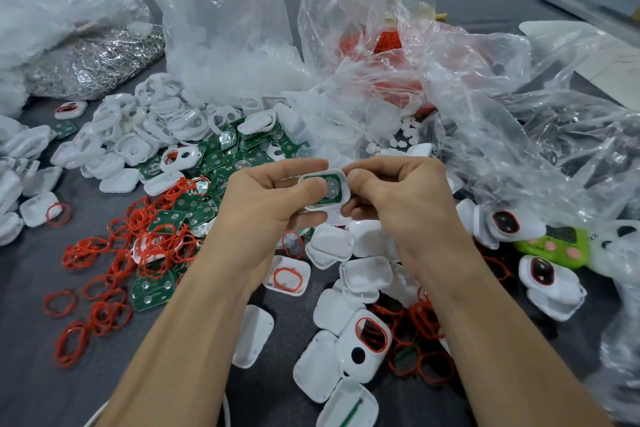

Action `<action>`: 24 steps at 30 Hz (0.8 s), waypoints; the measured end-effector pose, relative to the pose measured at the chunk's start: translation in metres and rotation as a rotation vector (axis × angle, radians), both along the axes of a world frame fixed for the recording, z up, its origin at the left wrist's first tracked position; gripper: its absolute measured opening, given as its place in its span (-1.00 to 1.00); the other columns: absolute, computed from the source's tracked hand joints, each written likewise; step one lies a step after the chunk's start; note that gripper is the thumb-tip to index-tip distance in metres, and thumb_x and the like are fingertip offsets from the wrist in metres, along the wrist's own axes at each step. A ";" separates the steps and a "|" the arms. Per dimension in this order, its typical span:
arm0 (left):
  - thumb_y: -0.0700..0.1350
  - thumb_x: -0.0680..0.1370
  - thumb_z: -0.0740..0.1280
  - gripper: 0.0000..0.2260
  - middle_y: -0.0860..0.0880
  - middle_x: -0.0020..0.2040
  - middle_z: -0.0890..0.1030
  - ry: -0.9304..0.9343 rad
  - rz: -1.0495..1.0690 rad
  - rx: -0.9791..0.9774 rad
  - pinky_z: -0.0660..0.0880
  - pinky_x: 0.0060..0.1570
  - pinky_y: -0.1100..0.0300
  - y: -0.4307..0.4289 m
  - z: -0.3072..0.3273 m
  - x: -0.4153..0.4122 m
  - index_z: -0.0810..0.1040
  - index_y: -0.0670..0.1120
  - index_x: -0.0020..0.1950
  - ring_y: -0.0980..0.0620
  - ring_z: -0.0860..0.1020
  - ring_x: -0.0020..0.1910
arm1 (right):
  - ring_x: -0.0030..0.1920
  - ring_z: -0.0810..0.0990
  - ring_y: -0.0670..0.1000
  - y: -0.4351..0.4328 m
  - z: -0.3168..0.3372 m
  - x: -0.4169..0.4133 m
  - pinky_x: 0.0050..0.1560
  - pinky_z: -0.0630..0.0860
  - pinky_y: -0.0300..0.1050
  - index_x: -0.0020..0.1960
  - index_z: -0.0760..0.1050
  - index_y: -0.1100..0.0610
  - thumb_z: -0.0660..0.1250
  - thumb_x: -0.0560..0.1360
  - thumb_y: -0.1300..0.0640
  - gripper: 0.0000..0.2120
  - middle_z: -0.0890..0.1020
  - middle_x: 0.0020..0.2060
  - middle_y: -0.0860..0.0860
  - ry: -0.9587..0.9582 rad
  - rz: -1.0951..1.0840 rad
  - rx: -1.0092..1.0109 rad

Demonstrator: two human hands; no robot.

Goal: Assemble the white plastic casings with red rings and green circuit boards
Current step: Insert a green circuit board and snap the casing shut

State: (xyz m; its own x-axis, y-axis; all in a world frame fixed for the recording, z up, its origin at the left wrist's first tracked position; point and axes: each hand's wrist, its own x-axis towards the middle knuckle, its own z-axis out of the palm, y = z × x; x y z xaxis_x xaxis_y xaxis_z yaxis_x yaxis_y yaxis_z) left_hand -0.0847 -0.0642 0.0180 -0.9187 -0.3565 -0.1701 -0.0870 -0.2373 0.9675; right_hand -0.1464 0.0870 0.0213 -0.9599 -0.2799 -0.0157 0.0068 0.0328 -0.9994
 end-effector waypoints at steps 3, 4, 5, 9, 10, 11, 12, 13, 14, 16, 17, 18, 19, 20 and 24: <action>-0.35 0.48 0.48 -0.83 -0.13 -0.12 0.76 -0.004 -0.003 0.033 0.59 -0.35 0.32 -0.001 -0.001 -0.001 0.74 -0.12 -0.01 0.04 0.69 -0.33 | -0.43 0.67 0.04 0.000 -0.001 -0.001 -0.34 0.60 -0.24 -0.16 0.74 0.15 0.41 0.55 0.34 -0.80 0.71 -0.38 0.16 0.009 -0.008 0.013; -0.35 0.47 0.48 -0.83 -0.14 -0.11 0.76 -0.003 -0.006 0.041 0.60 -0.33 0.31 -0.001 -0.001 -0.002 0.74 -0.13 0.00 0.03 0.70 -0.30 | -0.42 0.67 0.05 0.000 -0.001 -0.001 -0.34 0.60 -0.23 -0.16 0.74 0.15 0.41 0.55 0.33 -0.81 0.71 -0.38 0.16 0.012 -0.011 0.018; -0.35 0.46 0.48 -0.82 -0.16 -0.09 0.76 -0.002 -0.009 0.048 0.61 -0.31 0.29 -0.001 -0.002 -0.002 0.74 -0.13 0.00 0.02 0.71 -0.27 | -0.42 0.68 0.05 0.000 -0.001 -0.001 -0.33 0.60 -0.23 -0.16 0.74 0.15 0.41 0.55 0.33 -0.81 0.71 -0.38 0.16 0.016 -0.013 0.023; -0.33 0.39 0.49 -0.79 -0.17 -0.10 0.75 0.001 -0.022 0.080 0.63 -0.28 0.26 -0.002 -0.003 -0.003 0.74 -0.13 -0.02 -0.01 0.72 -0.23 | -0.40 0.70 0.06 0.000 -0.002 -0.001 -0.31 0.62 -0.21 -0.16 0.75 0.12 0.42 0.55 0.31 -0.81 0.72 -0.38 0.13 0.033 -0.022 0.042; -0.33 0.38 0.50 -0.78 -0.17 -0.10 0.75 0.002 -0.025 0.079 0.63 -0.27 0.26 -0.003 -0.004 -0.003 0.73 -0.14 -0.01 -0.01 0.72 -0.22 | -0.40 0.70 0.06 0.000 -0.002 -0.001 -0.31 0.62 -0.20 -0.16 0.75 0.11 0.42 0.54 0.31 -0.81 0.72 -0.37 0.13 0.034 -0.022 0.042; -0.33 0.38 0.50 -0.77 -0.17 -0.09 0.75 0.001 -0.029 0.077 0.63 -0.27 0.25 -0.003 -0.004 -0.003 0.73 -0.14 0.00 -0.01 0.72 -0.21 | -0.40 0.70 0.06 0.000 -0.002 -0.001 -0.31 0.61 -0.21 -0.16 0.75 0.12 0.42 0.54 0.31 -0.81 0.72 -0.37 0.13 0.034 -0.021 0.042; -0.34 0.39 0.49 -0.77 -0.16 -0.09 0.75 -0.001 -0.032 0.072 0.63 -0.26 0.25 -0.003 -0.004 -0.003 0.73 -0.15 0.01 -0.01 0.72 -0.21 | -0.40 0.70 0.06 0.000 -0.002 -0.001 -0.32 0.61 -0.21 -0.16 0.75 0.12 0.42 0.54 0.31 -0.81 0.72 -0.37 0.13 0.033 -0.020 0.041; -0.36 0.40 0.49 -0.77 -0.16 -0.10 0.75 -0.004 -0.034 0.070 0.63 -0.26 0.26 -0.003 -0.004 -0.003 0.72 -0.15 0.02 0.00 0.72 -0.22 | -0.41 0.69 0.05 0.000 -0.002 -0.001 -0.32 0.61 -0.21 -0.16 0.75 0.12 0.42 0.54 0.31 -0.81 0.72 -0.37 0.13 0.031 -0.018 0.039; -0.37 0.41 0.48 -0.77 -0.15 -0.10 0.75 -0.006 -0.036 0.069 0.63 -0.27 0.26 -0.003 -0.004 -0.003 0.72 -0.15 0.02 0.01 0.72 -0.22 | -0.40 0.69 0.05 0.000 -0.002 -0.001 -0.32 0.61 -0.22 -0.16 0.75 0.12 0.42 0.54 0.31 -0.81 0.72 -0.37 0.13 0.031 -0.018 0.038; -0.33 0.38 0.50 -0.78 -0.15 -0.10 0.75 -0.017 -0.037 0.089 0.62 -0.30 0.28 -0.002 -0.003 -0.002 0.74 -0.13 -0.01 0.02 0.70 -0.25 | -0.40 0.70 0.05 0.000 -0.002 -0.001 -0.33 0.60 -0.22 -0.16 0.75 0.12 0.42 0.54 0.31 -0.81 0.72 -0.37 0.13 0.033 -0.020 0.035; -0.26 0.36 0.51 -0.81 -0.15 -0.09 0.75 -0.025 -0.035 0.107 0.61 -0.32 0.29 -0.002 -0.002 -0.002 0.76 -0.12 -0.05 0.02 0.69 -0.26 | -0.40 0.70 0.05 0.000 -0.002 -0.001 -0.33 0.60 -0.23 -0.16 0.74 0.12 0.42 0.54 0.31 -0.81 0.72 -0.37 0.12 0.036 -0.022 0.034; -0.19 0.34 0.51 -0.83 -0.16 -0.08 0.75 -0.032 -0.035 0.126 0.61 -0.32 0.29 -0.002 -0.001 -0.002 0.77 -0.11 -0.08 0.03 0.68 -0.27 | -0.40 0.70 0.05 0.000 -0.002 -0.001 -0.33 0.60 -0.23 -0.16 0.74 0.12 0.42 0.54 0.31 -0.82 0.72 -0.37 0.12 0.039 -0.025 0.034; -0.15 0.36 0.50 -0.85 -0.15 -0.08 0.75 -0.039 -0.038 0.146 0.62 -0.32 0.28 -0.002 0.000 -0.002 0.78 -0.09 -0.10 0.04 0.68 -0.28 | -0.40 0.70 0.06 -0.001 -0.002 -0.001 -0.33 0.60 -0.22 -0.16 0.74 0.12 0.43 0.54 0.31 -0.82 0.72 -0.37 0.12 0.042 -0.027 0.035; -0.13 0.42 0.47 -0.89 -0.15 -0.07 0.76 -0.046 -0.043 0.163 0.63 -0.32 0.26 -0.003 0.000 -0.002 0.79 -0.08 -0.11 0.04 0.70 -0.27 | -0.40 0.70 0.06 -0.001 -0.002 -0.001 -0.33 0.61 -0.22 -0.16 0.74 0.11 0.43 0.54 0.31 -0.82 0.72 -0.37 0.11 0.044 -0.029 0.037; -0.24 0.59 0.37 -0.78 -0.17 -0.06 0.75 -0.057 -0.045 0.183 0.65 -0.29 0.24 -0.003 0.000 -0.003 0.79 -0.07 -0.14 0.03 0.73 -0.23 | -0.41 0.70 0.04 -0.001 -0.003 -0.002 -0.34 0.60 -0.23 -0.17 0.74 0.10 0.42 0.53 0.31 -0.80 0.72 -0.37 0.10 0.052 -0.030 0.041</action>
State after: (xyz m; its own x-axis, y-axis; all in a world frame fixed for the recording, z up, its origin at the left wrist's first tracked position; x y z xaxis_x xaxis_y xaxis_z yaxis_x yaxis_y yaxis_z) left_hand -0.0881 -0.0668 0.0179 -0.9199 -0.2736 -0.2810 -0.1553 -0.4038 0.9016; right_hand -0.1479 0.0863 0.0178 -0.9676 -0.2514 0.0240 -0.0439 0.0741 -0.9963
